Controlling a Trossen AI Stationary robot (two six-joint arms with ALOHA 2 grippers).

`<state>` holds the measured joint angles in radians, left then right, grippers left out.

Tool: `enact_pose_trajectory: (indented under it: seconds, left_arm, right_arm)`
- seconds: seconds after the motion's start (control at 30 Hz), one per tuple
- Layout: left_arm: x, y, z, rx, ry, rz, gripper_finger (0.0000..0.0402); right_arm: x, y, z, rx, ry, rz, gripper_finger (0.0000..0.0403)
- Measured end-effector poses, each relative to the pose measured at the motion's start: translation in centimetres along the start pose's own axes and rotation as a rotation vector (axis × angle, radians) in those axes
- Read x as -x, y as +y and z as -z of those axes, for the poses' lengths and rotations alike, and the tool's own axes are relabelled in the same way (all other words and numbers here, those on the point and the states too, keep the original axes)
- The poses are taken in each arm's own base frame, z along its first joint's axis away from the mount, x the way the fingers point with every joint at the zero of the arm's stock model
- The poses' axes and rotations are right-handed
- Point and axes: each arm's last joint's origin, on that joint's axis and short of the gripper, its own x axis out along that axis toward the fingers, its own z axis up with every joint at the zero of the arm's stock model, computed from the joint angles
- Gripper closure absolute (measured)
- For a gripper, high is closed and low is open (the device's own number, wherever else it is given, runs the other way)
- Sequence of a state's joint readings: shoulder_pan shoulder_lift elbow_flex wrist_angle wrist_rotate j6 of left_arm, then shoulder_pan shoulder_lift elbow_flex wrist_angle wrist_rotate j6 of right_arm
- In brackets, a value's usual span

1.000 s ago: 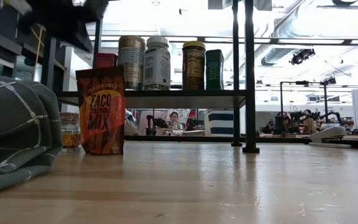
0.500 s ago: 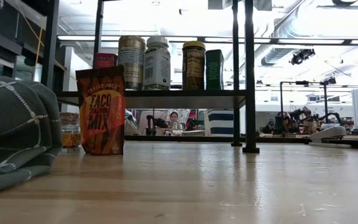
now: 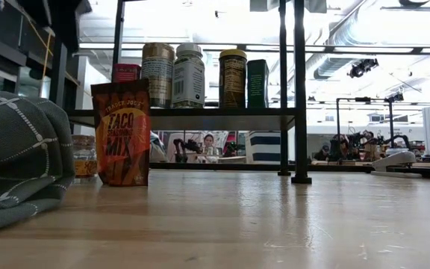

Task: Shelf spices
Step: Put the brown seasoning bottle on the shelf

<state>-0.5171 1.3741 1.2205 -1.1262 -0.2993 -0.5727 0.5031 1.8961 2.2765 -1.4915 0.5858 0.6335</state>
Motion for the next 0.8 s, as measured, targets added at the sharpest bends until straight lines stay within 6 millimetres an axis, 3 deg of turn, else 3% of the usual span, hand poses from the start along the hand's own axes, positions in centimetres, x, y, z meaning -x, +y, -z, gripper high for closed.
enact_pose_trajectory:
  seconds: [0.17, 0.3, 0.53, 0.8]
  left_arm:
    - [-2.0, -0.6, -0.3, -0.059, 0.012, 0.039, 0.0071]
    - [-3.6, -0.4, 1.2, -0.019, 0.029, 0.084, 0.0071]
    - [-3.1, 0.6, 0.7, -0.038, -0.115, 0.059, 0.0071]
    - [-4.3, 0.8, 0.5, -0.248, -0.061, 0.029, 0.0071]
  right_arm:
    - [0.5, 0.6, 0.5, -0.05, -0.006, -0.01, 0.0094]
    - [1.1, 1.1, 1.3, -0.076, 0.017, -0.002, 0.0094]
    - [1.8, 1.6, 2.1, -0.124, -0.013, 0.034, 0.0094]
    - [1.8, 1.6, 2.0, -0.161, -0.021, 0.043, 0.0094]
